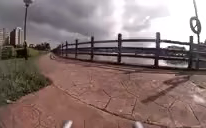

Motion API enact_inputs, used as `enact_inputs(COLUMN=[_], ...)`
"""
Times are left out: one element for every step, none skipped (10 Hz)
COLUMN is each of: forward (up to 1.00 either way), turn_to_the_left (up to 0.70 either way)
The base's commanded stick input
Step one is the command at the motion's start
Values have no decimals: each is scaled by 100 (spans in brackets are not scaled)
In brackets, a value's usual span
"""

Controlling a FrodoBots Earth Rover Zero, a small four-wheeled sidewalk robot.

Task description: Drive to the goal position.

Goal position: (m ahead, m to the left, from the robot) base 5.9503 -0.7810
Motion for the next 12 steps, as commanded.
enact_inputs(forward=[50,50,50,50,50,50,50,50,50,50,50,50], turn_to_the_left=[0,0,1,12,31,40,45,50,50,50,50,50])
